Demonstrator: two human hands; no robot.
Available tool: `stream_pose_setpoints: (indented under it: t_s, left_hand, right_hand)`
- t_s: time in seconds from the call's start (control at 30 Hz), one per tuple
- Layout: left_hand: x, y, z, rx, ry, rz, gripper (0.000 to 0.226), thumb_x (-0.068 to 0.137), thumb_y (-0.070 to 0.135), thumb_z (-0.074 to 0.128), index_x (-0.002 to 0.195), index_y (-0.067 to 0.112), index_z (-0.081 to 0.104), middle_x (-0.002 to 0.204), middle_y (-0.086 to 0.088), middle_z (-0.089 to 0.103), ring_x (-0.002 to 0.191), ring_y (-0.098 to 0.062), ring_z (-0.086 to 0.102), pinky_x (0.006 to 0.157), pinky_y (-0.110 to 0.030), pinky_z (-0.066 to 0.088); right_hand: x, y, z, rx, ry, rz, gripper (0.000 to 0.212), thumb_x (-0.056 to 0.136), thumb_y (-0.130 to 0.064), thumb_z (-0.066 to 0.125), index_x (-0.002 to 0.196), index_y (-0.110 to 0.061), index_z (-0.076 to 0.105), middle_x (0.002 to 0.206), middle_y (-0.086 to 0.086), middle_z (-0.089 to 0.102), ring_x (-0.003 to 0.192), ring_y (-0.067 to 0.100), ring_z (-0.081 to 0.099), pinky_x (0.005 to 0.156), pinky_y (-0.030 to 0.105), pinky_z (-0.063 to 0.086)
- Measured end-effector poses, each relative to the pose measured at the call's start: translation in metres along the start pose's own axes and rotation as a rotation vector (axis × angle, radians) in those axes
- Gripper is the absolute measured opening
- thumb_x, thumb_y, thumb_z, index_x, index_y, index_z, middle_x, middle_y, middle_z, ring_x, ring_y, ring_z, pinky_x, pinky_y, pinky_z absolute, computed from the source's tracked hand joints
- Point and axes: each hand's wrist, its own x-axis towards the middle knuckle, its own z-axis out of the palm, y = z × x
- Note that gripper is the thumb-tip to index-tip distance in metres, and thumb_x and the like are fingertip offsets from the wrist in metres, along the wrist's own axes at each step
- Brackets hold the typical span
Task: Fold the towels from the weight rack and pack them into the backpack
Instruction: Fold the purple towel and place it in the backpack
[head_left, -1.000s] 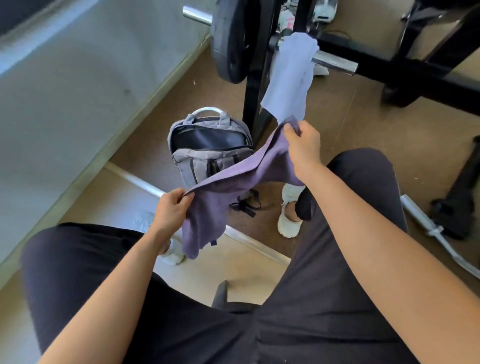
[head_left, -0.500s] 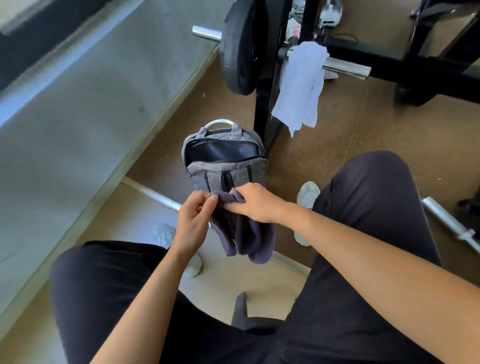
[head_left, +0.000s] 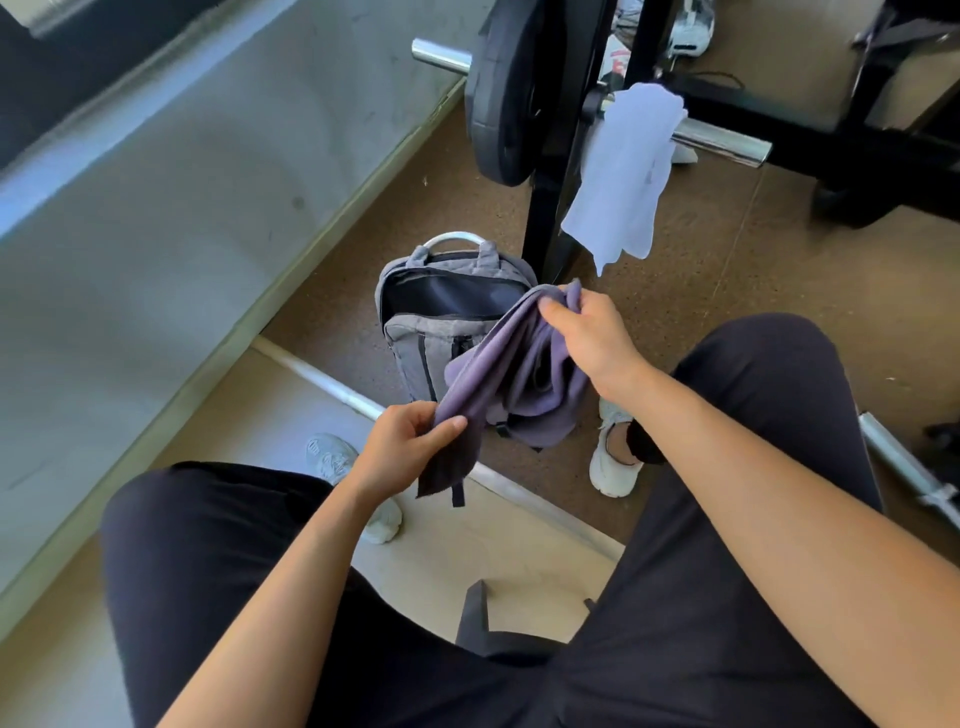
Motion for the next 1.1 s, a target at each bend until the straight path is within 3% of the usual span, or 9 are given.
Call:
stream_pose_setpoints:
  t_s: [0.13, 0.23, 0.37, 0.47, 0.67, 0.8, 0.93, 1.03, 1.1]
  left_hand:
    - [-0.001, 0.008, -0.006, -0.074, 0.174, -0.037, 0.045, 0.098, 0.034, 0.067, 0.066, 0.013, 0.046, 0.063, 0.007, 0.035, 0.059, -0.008, 0.032, 0.056, -0.031, 0.026]
    - [-0.009, 0.02, -0.01, -0.294, 0.268, -0.119, 0.051, 0.097, 0.042, 0.067, 0.069, 0.006, 0.045, 0.067, -0.001, 0.036, 0.064, -0.013, 0.035, 0.058, -0.031, 0.028]
    - [-0.016, 0.031, -0.019, -0.649, 0.188, -0.198, 0.047, 0.101, 0.046, 0.06, 0.099, -0.001, 0.068, 0.091, -0.016, 0.067, 0.085, -0.023, 0.06, 0.078, -0.039, 0.045]
    - [-0.018, 0.035, -0.016, -0.73, 0.134, -0.21, 0.036, 0.103, 0.041, 0.058, 0.101, 0.006, 0.07, 0.094, -0.016, 0.064, 0.089, -0.026, 0.056, 0.08, -0.04, 0.044]
    - [-0.015, 0.036, -0.003, -0.895, 0.032, -0.242, 0.045, 0.095, 0.035, 0.065, 0.112, -0.005, 0.057, 0.107, -0.02, 0.059, 0.102, -0.031, 0.054, 0.094, -0.045, 0.044]
    - [-0.012, 0.036, 0.002, -0.941, 0.025, -0.313, 0.017, 0.102, 0.022, 0.061, 0.111, 0.007, 0.061, 0.104, -0.016, 0.063, 0.103, -0.027, 0.057, 0.091, -0.034, 0.049]
    - [-0.01, 0.035, 0.004, -1.009, 0.029, -0.405, 0.017, 0.106, 0.014, 0.053, 0.113, 0.006, 0.066, 0.104, -0.015, 0.072, 0.09, -0.021, 0.07, 0.08, -0.031, 0.058]
    - [-0.008, 0.035, 0.003, -1.084, 0.043, -0.491, 0.018, 0.106, 0.011, 0.051, 0.11, 0.01, 0.068, 0.084, -0.007, 0.074, 0.066, -0.012, 0.07, 0.056, -0.023, 0.057]
    - [-0.007, 0.036, 0.002, -1.107, 0.056, -0.528, 0.017, 0.107, 0.01, 0.05, 0.112, 0.007, 0.066, 0.082, -0.007, 0.071, 0.066, -0.013, 0.065, 0.053, -0.023, 0.057]
  right_hand:
    - [0.004, 0.001, -0.013, -0.067, -0.018, 0.05, 0.026, 0.101, -0.023, 0.058, 0.083, -0.006, 0.062, 0.08, 0.009, 0.062, 0.08, 0.018, 0.059, 0.073, 0.033, 0.044]
    - [0.003, 0.008, -0.014, -0.219, -0.094, 0.09, 0.025, 0.1, -0.027, 0.06, 0.081, -0.009, 0.062, 0.078, 0.005, 0.061, 0.078, 0.018, 0.058, 0.067, 0.03, 0.044]
    - [-0.001, 0.017, -0.011, -0.415, -0.19, 0.048, 0.029, 0.092, -0.031, 0.068, 0.087, -0.005, 0.055, 0.081, 0.007, 0.057, 0.078, 0.023, 0.056, 0.072, 0.035, 0.043]
    - [-0.006, 0.013, -0.006, -0.396, -0.195, 0.07, 0.02, 0.085, -0.025, 0.073, 0.095, -0.013, 0.06, 0.086, -0.003, 0.062, 0.078, 0.014, 0.057, 0.069, 0.029, 0.045]
    - [-0.025, 0.009, 0.012, -0.187, -0.243, -0.042, 0.021, 0.09, -0.014, 0.073, 0.073, -0.013, 0.061, 0.06, -0.008, 0.052, 0.06, 0.006, 0.046, 0.061, 0.02, 0.041]
    - [-0.04, 0.002, 0.025, -0.152, -0.232, -0.211, 0.013, 0.095, -0.018, 0.068, 0.088, -0.007, 0.064, 0.079, 0.014, 0.065, 0.072, 0.011, 0.055, 0.068, 0.033, 0.05]
    - [-0.058, -0.006, 0.036, -0.158, -0.242, -0.351, 0.009, 0.097, -0.013, 0.064, 0.091, -0.018, 0.063, 0.076, -0.01, 0.063, 0.071, 0.0, 0.056, 0.068, 0.013, 0.044]
    - [-0.064, -0.002, 0.043, -0.224, -0.358, -0.388, 0.006, 0.096, -0.011, 0.066, 0.094, -0.017, 0.066, 0.077, -0.014, 0.062, 0.071, 0.0, 0.058, 0.069, 0.011, 0.043]
    - [-0.066, 0.003, 0.047, -0.303, -0.426, -0.439, 0.006, 0.094, -0.01, 0.068, 0.099, -0.011, 0.068, 0.083, -0.016, 0.061, 0.076, -0.002, 0.058, 0.072, 0.01, 0.043]
